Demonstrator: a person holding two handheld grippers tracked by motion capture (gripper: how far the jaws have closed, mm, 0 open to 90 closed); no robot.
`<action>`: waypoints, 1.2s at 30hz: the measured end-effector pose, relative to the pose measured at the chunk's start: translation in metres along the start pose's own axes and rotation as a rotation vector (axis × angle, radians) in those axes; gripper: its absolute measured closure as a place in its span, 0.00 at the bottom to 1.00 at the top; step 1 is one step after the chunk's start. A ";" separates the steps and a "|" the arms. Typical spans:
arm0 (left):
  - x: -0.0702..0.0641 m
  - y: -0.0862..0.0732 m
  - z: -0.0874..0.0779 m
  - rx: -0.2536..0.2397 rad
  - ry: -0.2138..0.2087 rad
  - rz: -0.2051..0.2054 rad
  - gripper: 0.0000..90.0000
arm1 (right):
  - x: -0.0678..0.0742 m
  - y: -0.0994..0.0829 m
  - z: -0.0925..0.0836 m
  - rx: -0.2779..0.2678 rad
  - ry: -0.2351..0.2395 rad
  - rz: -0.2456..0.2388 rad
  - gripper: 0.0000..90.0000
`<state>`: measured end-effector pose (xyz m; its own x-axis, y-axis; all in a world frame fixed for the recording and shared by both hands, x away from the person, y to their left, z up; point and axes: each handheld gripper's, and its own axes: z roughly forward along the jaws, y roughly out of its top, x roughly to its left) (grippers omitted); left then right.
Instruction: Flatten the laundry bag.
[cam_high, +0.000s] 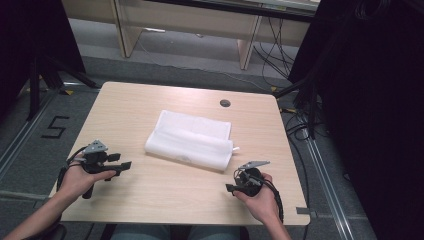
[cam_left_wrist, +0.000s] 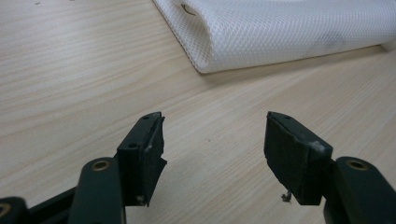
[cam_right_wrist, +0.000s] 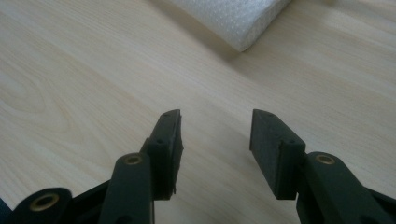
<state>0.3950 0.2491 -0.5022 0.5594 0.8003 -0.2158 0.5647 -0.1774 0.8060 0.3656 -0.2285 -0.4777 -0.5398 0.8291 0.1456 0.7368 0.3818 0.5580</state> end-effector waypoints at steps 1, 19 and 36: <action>0.001 0.000 0.000 0.012 0.001 0.008 0.42 | 0.000 0.000 0.000 0.003 -0.002 -0.006 0.61; 0.001 0.009 0.009 -0.021 -0.001 -0.006 0.50 | -0.007 0.013 -0.006 -0.038 -0.079 0.021 0.86; -0.008 0.035 0.039 -0.051 -0.048 -0.005 0.51 | -0.018 0.045 0.004 -0.134 -0.122 0.064 0.77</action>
<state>0.4339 0.2144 -0.4934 0.5859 0.7724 -0.2452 0.5369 -0.1433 0.8314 0.4100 -0.2249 -0.4587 -0.4344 0.8963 0.0888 0.7027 0.2756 0.6560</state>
